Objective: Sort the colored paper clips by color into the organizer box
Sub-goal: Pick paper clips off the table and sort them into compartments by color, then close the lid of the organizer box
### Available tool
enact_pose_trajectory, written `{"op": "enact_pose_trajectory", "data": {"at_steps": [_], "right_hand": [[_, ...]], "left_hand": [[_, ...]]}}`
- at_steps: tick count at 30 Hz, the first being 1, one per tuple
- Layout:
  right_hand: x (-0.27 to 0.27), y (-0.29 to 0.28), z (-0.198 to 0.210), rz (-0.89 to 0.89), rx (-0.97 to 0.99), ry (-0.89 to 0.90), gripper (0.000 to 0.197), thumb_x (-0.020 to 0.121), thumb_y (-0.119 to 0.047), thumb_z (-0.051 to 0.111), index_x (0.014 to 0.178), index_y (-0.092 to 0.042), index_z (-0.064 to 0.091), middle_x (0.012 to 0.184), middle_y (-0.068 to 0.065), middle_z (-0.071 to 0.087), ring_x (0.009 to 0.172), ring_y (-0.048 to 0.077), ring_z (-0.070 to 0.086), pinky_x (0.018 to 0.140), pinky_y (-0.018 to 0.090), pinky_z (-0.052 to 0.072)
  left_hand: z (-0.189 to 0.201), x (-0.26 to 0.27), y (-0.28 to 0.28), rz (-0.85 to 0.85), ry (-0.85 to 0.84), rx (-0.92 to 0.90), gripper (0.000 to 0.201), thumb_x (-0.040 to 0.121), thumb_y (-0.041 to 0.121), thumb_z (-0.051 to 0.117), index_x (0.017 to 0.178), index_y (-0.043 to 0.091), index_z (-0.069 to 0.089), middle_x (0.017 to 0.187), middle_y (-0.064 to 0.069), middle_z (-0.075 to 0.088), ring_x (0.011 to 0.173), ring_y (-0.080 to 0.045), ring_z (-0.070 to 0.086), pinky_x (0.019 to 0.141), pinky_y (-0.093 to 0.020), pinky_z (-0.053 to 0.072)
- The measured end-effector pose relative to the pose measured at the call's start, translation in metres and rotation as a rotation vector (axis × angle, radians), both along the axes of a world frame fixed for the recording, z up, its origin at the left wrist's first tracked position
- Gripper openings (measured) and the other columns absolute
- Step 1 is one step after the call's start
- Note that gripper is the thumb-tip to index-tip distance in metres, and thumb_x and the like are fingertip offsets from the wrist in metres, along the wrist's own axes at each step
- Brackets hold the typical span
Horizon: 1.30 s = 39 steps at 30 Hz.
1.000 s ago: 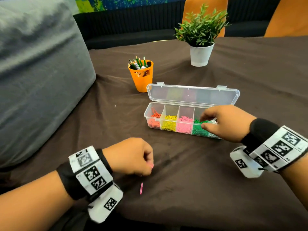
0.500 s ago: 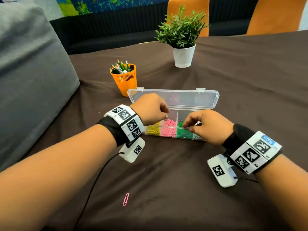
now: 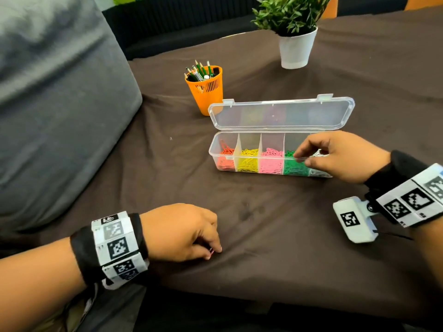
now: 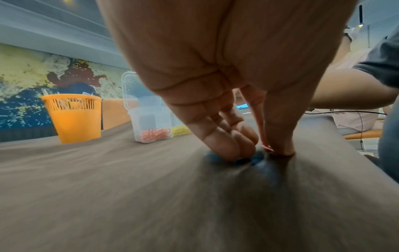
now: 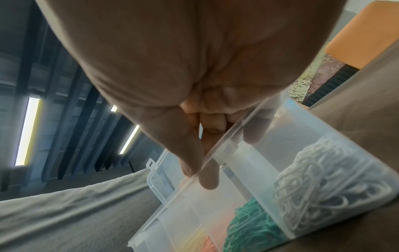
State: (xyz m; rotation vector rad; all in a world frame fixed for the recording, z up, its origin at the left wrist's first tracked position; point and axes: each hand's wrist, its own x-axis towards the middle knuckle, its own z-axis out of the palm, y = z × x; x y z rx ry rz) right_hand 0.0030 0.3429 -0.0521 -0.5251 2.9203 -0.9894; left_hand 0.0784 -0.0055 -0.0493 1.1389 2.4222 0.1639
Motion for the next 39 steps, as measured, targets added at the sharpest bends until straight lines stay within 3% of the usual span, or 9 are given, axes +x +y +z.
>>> {"op": "enact_pose_trajectory", "data": {"at_steps": [5, 8, 13, 19, 25, 28, 32, 36, 39], "right_hand": [[0.000, -0.002, 0.001, -0.001, 0.009, -0.014, 0.019, 0.084, -0.011, 0.070, 0.096, -0.026, 0.073, 0.098, -0.014, 0.071, 0.093, 0.002, 0.063, 0.082, 0.014, 0.041], [0.000, -0.001, 0.002, -0.010, -0.007, -0.028, 0.018, 0.084, -0.011, 0.070, 0.095, -0.025, 0.073, 0.097, -0.014, 0.070, 0.091, -0.002, 0.062, 0.078, 0.004, 0.039], [0.001, -0.002, 0.001, -0.015, -0.040, -0.029, 0.017, 0.083, -0.009, 0.070, 0.094, -0.023, 0.073, 0.094, -0.014, 0.070, 0.089, -0.007, 0.061, 0.075, 0.000, 0.039], [0.000, -0.003, 0.000, -0.019, -0.059, -0.016, 0.016, 0.082, -0.012, 0.072, 0.090, -0.026, 0.073, 0.090, -0.015, 0.070, 0.085, -0.010, 0.060, 0.072, 0.000, 0.038], [0.002, -0.004, 0.001, -0.020, -0.083, -0.014, 0.024, 0.083, -0.011, 0.069, 0.086, -0.034, 0.069, 0.087, -0.017, 0.069, 0.083, -0.010, 0.060, 0.071, 0.002, 0.039], [0.005, -0.002, 0.003, -0.038, -0.151, 0.016, 0.024, 0.084, -0.007, 0.068, 0.083, -0.031, 0.071, 0.085, -0.014, 0.071, 0.079, -0.003, 0.062, 0.074, 0.009, 0.044], [0.012, -0.002, 0.032, -0.092, -0.440, 0.159, 0.015, 0.083, -0.004, 0.066, 0.081, -0.018, 0.072, 0.082, -0.001, 0.074, 0.072, 0.012, 0.065, 0.072, 0.024, 0.051], [-0.003, 0.005, 0.075, -0.234, -0.296, 0.472, 0.025, 0.083, -0.020, 0.064, 0.108, -0.019, 0.067, 0.107, -0.004, 0.063, 0.097, 0.008, 0.058, 0.087, 0.021, 0.047], [-0.018, 0.005, 0.090, -0.208, 0.088, 0.292, 0.050, 0.095, -0.036, 0.055, 0.140, -0.014, 0.048, 0.142, 0.003, 0.049, 0.133, 0.016, 0.042, 0.112, 0.033, 0.033]], "left_hand": [[0.001, -0.002, 0.001, 0.014, 0.008, -0.065, 0.016, 0.088, 0.037, 0.068, 0.103, 0.034, 0.065, 0.106, 0.017, 0.052, 0.074, 0.006, 0.050, 0.072, -0.017, 0.042], [0.001, -0.005, 0.007, 0.009, 0.021, -0.140, 0.030, 0.088, 0.037, 0.069, 0.116, 0.037, 0.060, 0.108, 0.017, 0.054, 0.075, 0.006, 0.045, 0.078, -0.019, 0.044], [0.009, -0.007, 0.021, 0.194, -0.177, 0.023, 0.021, 0.083, 0.021, 0.074, 0.099, 0.031, 0.067, 0.080, 0.016, 0.066, 0.068, 0.002, 0.059, 0.071, -0.017, 0.048], [0.034, -0.068, 0.091, 0.461, 0.138, 0.616, 0.007, 0.081, 0.014, 0.079, 0.082, 0.019, 0.075, 0.069, 0.010, 0.066, 0.060, 0.004, 0.056, 0.065, -0.019, 0.047], [0.034, -0.117, 0.114, 0.572, 0.263, 0.463, 0.021, 0.080, 0.045, 0.079, 0.084, 0.025, 0.076, 0.074, 0.006, 0.070, 0.072, -0.009, 0.064, 0.073, -0.037, 0.055], [0.040, -0.117, 0.105, 0.562, 0.358, 0.516, 0.025, 0.084, 0.051, 0.072, 0.090, 0.027, 0.075, 0.072, 0.009, 0.068, 0.070, -0.003, 0.061, 0.070, -0.026, 0.051], [0.065, -0.125, 0.083, 0.456, 0.728, 0.691, 0.028, 0.089, 0.052, 0.063, 0.098, 0.027, 0.072, 0.089, 0.011, 0.058, 0.086, -0.004, 0.052, 0.076, -0.021, 0.041], [0.075, -0.151, 0.055, 0.398, 0.568, 0.211, 0.050, 0.087, 0.063, 0.058, 0.125, 0.030, 0.058, 0.121, 0.008, 0.060, 0.116, -0.014, 0.054, 0.098, -0.032, 0.045], [0.061, -0.142, 0.045, 0.365, 0.521, 0.023, 0.044, 0.086, 0.067, 0.054, 0.117, 0.036, 0.052, 0.110, 0.014, 0.061, 0.102, -0.014, 0.061, 0.087, -0.038, 0.051]]}}
